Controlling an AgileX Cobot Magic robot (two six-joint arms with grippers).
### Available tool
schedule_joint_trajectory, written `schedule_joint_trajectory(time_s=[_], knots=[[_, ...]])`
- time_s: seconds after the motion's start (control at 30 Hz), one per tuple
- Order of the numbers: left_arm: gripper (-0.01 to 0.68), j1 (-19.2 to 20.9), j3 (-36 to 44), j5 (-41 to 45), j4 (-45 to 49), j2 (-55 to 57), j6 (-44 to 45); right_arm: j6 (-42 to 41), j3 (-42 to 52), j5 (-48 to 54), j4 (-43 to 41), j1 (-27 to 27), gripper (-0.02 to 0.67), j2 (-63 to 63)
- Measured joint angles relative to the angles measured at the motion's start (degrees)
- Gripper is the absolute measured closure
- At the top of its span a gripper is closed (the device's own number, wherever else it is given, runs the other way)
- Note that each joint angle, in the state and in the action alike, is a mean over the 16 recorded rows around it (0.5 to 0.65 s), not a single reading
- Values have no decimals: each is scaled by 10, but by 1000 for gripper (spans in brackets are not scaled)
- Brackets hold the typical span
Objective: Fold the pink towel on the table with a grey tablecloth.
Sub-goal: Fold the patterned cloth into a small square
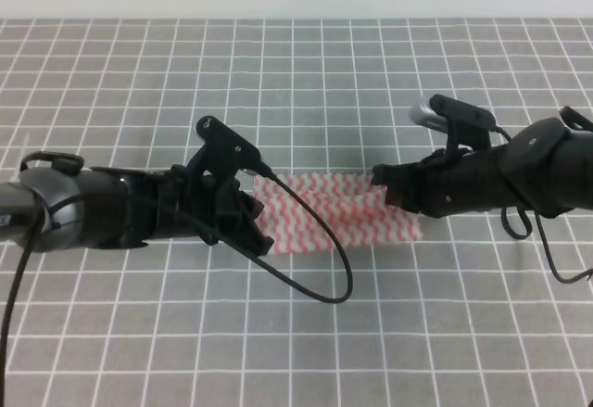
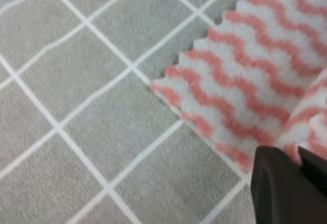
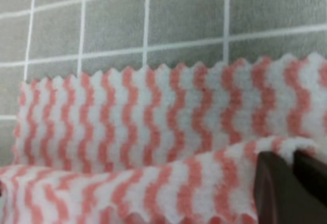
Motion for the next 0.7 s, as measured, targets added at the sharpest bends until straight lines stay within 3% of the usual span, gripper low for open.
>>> schedule_joint_trajectory(time_s=[0.7], knots=[[674,0,-39,-19,0,30,2,0,-41,28,-1,-11,662,34]])
